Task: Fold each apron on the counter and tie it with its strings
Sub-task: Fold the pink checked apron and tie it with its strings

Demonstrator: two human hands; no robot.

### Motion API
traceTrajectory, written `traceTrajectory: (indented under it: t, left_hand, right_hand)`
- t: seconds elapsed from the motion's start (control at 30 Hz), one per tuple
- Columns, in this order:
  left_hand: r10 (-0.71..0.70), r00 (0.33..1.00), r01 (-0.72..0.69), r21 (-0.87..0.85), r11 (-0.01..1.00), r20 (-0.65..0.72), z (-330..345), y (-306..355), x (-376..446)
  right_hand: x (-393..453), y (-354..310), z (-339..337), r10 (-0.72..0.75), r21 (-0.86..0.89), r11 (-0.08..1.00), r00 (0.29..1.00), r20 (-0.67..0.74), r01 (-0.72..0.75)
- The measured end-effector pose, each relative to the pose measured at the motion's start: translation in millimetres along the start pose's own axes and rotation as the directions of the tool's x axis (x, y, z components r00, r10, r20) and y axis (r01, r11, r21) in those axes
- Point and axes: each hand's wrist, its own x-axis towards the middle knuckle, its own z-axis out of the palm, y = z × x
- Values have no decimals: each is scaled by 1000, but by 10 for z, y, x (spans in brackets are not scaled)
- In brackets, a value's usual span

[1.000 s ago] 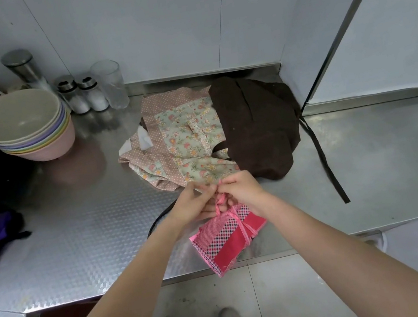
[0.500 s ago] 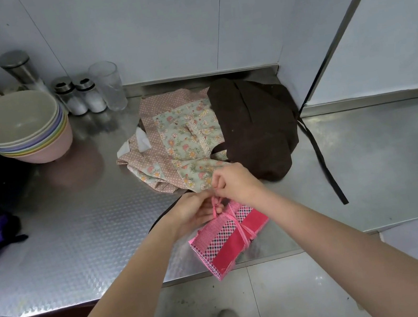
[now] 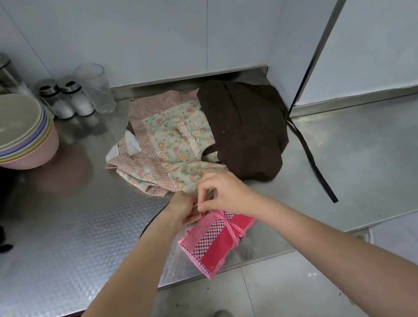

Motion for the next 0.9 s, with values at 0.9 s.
traceTrajectory:
  t: [0.9]
  left_hand:
    - [203, 892, -435, 889, 145, 404, -90, 15, -394]
  right_hand:
    - [-109, -252, -161, 445, 369, 840, 894, -49, -397]
